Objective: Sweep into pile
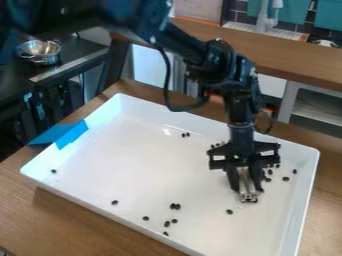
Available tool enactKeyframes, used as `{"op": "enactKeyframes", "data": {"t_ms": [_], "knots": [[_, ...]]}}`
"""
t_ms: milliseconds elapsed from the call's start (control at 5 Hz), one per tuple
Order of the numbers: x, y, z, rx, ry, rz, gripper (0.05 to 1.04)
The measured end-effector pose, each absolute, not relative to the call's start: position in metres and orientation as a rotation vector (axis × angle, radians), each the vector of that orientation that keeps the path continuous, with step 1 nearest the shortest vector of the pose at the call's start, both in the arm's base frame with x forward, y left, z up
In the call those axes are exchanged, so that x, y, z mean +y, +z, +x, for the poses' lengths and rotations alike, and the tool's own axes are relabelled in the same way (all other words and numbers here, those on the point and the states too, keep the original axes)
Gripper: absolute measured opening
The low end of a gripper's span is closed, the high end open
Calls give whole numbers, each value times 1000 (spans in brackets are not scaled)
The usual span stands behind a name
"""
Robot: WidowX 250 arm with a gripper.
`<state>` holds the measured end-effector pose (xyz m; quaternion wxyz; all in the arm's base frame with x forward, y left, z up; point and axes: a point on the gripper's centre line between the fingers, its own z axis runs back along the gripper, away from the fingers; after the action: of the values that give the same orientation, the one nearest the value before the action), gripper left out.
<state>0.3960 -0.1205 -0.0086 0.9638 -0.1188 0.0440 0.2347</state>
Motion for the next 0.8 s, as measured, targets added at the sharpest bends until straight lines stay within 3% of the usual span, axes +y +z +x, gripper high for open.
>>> {"op": "enactKeyframes", "data": {"t_ms": [200, 400, 600, 800], "knots": [[-126, -6, 388, 130, 471, -267, 384], [-109, 31, 379, 122, 475, -335, 384], [-61, 87, 376, 67, 523, -430, 384], [-23, 107, 362, 65, 507, -400, 384]]}}
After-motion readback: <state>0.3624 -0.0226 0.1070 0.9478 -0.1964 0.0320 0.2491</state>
